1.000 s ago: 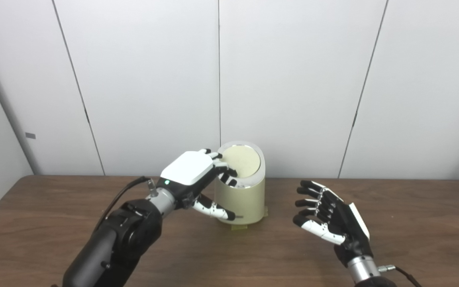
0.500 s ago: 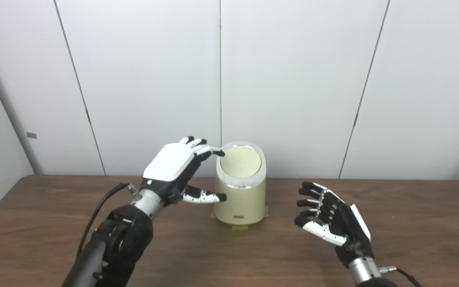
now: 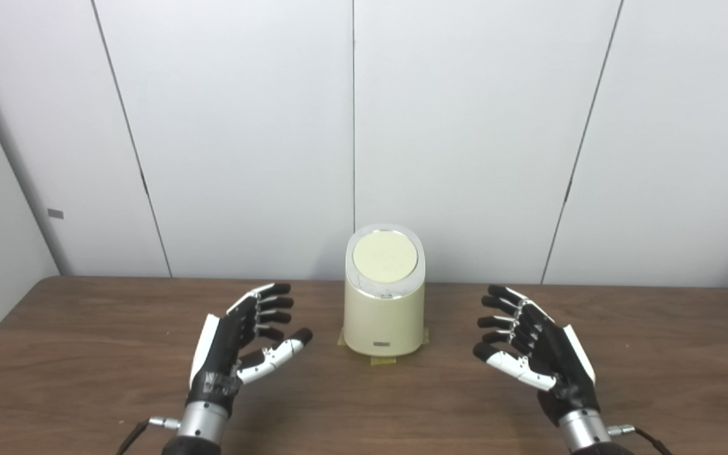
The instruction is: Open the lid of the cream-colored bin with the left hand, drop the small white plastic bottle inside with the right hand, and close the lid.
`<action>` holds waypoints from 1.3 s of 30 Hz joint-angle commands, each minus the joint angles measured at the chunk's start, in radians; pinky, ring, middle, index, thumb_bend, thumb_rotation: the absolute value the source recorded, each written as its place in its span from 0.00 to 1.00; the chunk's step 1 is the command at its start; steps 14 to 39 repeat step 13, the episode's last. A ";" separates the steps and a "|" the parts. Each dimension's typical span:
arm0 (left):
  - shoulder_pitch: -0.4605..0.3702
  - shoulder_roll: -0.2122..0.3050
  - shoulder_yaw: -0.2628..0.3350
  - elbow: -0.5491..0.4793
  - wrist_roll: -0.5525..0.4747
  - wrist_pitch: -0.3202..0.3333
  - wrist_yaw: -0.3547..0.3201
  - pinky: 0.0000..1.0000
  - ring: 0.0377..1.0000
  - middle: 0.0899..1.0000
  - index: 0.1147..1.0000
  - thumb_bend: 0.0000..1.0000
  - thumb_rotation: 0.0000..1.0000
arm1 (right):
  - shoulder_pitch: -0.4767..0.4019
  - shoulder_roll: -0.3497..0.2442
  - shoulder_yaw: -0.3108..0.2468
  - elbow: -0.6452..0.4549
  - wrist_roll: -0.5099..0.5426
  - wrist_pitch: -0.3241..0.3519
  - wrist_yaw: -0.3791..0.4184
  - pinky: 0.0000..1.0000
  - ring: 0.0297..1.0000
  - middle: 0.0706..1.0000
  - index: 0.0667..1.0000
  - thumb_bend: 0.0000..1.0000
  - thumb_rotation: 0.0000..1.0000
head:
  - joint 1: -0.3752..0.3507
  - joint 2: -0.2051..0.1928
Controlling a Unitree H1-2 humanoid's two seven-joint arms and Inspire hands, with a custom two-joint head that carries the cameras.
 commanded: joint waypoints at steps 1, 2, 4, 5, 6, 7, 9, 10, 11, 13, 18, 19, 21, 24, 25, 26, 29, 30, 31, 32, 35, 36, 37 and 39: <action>-0.022 0.005 0.010 -0.012 -0.045 -0.053 0.014 0.50 0.62 0.68 0.76 0.64 0.20 | -0.028 -0.003 -0.007 -0.030 0.016 -0.048 -0.001 0.56 0.65 0.75 0.77 0.88 0.31 | 0.002 0.002; -0.015 0.002 0.011 -0.010 -0.058 -0.050 0.014 0.49 0.61 0.67 0.75 0.63 0.19 | -0.026 -0.002 -0.007 -0.032 0.015 -0.051 -0.002 0.57 0.65 0.75 0.77 0.88 0.31 | 0.004 0.004; -0.005 0.001 0.008 -0.005 -0.080 -0.042 0.009 0.50 0.61 0.67 0.75 0.63 0.18 | -0.024 -0.004 -0.008 -0.020 0.013 -0.069 -0.003 0.57 0.65 0.76 0.77 0.88 0.31 | 0.007 0.004; -0.004 0.002 0.005 -0.001 -0.088 -0.045 0.006 0.50 0.62 0.67 0.74 0.63 0.17 | -0.023 -0.004 -0.010 -0.015 0.012 -0.073 -0.005 0.58 0.65 0.76 0.77 0.88 0.31 | 0.009 0.003; -0.004 0.005 0.002 0.007 -0.098 -0.052 0.003 0.51 0.62 0.67 0.74 0.64 0.17 | -0.021 -0.004 -0.011 -0.013 0.011 -0.074 -0.008 0.58 0.65 0.77 0.77 0.88 0.31 | 0.009 0.002; -0.004 0.007 0.000 0.012 -0.105 -0.059 0.002 0.51 0.63 0.68 0.74 0.65 0.18 | -0.019 -0.003 -0.012 -0.016 0.010 -0.071 -0.011 0.58 0.65 0.77 0.77 0.88 0.31 | 0.008 0.002; -0.004 0.010 -0.004 0.017 -0.109 -0.063 0.002 0.52 0.63 0.68 0.75 0.67 0.19 | -0.018 -0.003 -0.014 -0.009 0.007 -0.079 -0.016 0.60 0.65 0.78 0.78 0.87 0.30 | 0.006 0.002; -0.004 0.012 -0.005 0.016 -0.109 -0.059 0.002 0.52 0.64 0.68 0.75 0.67 0.19 | -0.018 -0.005 -0.014 -0.003 0.004 -0.088 -0.017 0.60 0.65 0.78 0.78 0.87 0.30 | 0.006 0.002; -0.005 0.013 -0.005 0.017 -0.111 -0.057 0.002 0.52 0.64 0.68 0.75 0.68 0.20 | -0.018 -0.006 -0.013 0.002 -0.002 -0.097 -0.020 0.61 0.65 0.78 0.78 0.87 0.31 | 0.004 0.001; -0.006 0.014 -0.003 0.021 -0.119 -0.057 0.004 0.52 0.65 0.69 0.75 0.68 0.20 | -0.019 -0.007 -0.012 0.008 -0.010 -0.105 -0.026 0.61 0.65 0.77 0.78 0.87 0.31 | 0.002 -0.001; -0.006 0.014 -0.003 0.021 -0.119 -0.057 0.004 0.52 0.65 0.69 0.75 0.68 0.20 | -0.019 -0.007 -0.012 0.008 -0.010 -0.105 -0.026 0.61 0.65 0.77 0.78 0.87 0.31 | 0.002 -0.001; -0.006 0.014 -0.003 0.021 -0.119 -0.057 0.004 0.52 0.65 0.69 0.75 0.68 0.20 | -0.019 -0.007 -0.012 0.008 -0.010 -0.105 -0.026 0.61 0.65 0.77 0.78 0.87 0.31 | 0.002 -0.001; -0.006 0.014 -0.003 0.021 -0.119 -0.057 0.004 0.52 0.65 0.69 0.75 0.68 0.20 | -0.019 -0.007 -0.012 0.008 -0.010 -0.105 -0.026 0.61 0.65 0.77 0.78 0.87 0.31 | 0.002 -0.001; -0.006 0.014 -0.003 0.021 -0.119 -0.057 0.004 0.52 0.65 0.69 0.75 0.68 0.20 | -0.019 -0.007 -0.012 0.008 -0.010 -0.105 -0.026 0.61 0.65 0.77 0.78 0.87 0.31 | 0.002 -0.001; -0.006 0.014 -0.003 0.021 -0.119 -0.057 0.004 0.52 0.65 0.69 0.75 0.68 0.20 | -0.019 -0.007 -0.012 0.008 -0.010 -0.105 -0.026 0.61 0.65 0.77 0.78 0.87 0.31 | 0.002 -0.001; -0.006 0.014 -0.003 0.021 -0.119 -0.057 0.004 0.52 0.65 0.69 0.75 0.68 0.20 | -0.019 -0.007 -0.012 0.008 -0.010 -0.105 -0.026 0.61 0.65 0.77 0.78 0.87 0.31 | 0.002 -0.001; -0.006 0.014 -0.003 0.021 -0.119 -0.057 0.004 0.52 0.65 0.69 0.75 0.68 0.20 | -0.019 -0.007 -0.012 0.008 -0.010 -0.105 -0.026 0.61 0.65 0.77 0.78 0.87 0.31 | 0.002 -0.001; -0.006 0.014 -0.003 0.021 -0.119 -0.057 0.004 0.52 0.65 0.69 0.75 0.68 0.20 | -0.019 -0.007 -0.012 0.008 -0.010 -0.105 -0.026 0.61 0.65 0.77 0.78 0.87 0.31 | 0.002 -0.001; -0.006 0.014 -0.003 0.021 -0.119 -0.057 0.004 0.52 0.65 0.69 0.75 0.68 0.20 | -0.019 -0.007 -0.012 0.008 -0.010 -0.105 -0.026 0.61 0.65 0.77 0.78 0.87 0.31 | 0.002 -0.001; -0.006 0.014 -0.003 0.021 -0.119 -0.057 0.004 0.52 0.65 0.69 0.75 0.68 0.20 | -0.019 -0.007 -0.012 0.008 -0.010 -0.105 -0.026 0.61 0.65 0.77 0.78 0.87 0.31 | 0.002 -0.001; -0.006 0.014 -0.003 0.021 -0.119 -0.057 0.004 0.52 0.65 0.69 0.75 0.68 0.20 | -0.019 -0.007 -0.012 0.008 -0.010 -0.105 -0.026 0.61 0.65 0.77 0.78 0.87 0.31 | 0.002 -0.001; -0.006 0.014 -0.003 0.021 -0.119 -0.057 0.004 0.52 0.65 0.69 0.75 0.68 0.20 | -0.019 -0.007 -0.012 0.008 -0.010 -0.105 -0.026 0.61 0.65 0.77 0.78 0.87 0.31 | 0.002 -0.001; -0.006 0.014 -0.003 0.021 -0.119 -0.057 0.004 0.52 0.65 0.69 0.75 0.68 0.20 | -0.019 -0.007 -0.012 0.008 -0.010 -0.105 -0.026 0.61 0.65 0.77 0.78 0.87 0.31 | 0.002 -0.001; -0.006 0.014 -0.003 0.021 -0.119 -0.057 0.004 0.52 0.65 0.69 0.75 0.68 0.20 | -0.019 -0.007 -0.012 0.008 -0.010 -0.105 -0.026 0.61 0.65 0.77 0.78 0.87 0.31 | 0.002 -0.001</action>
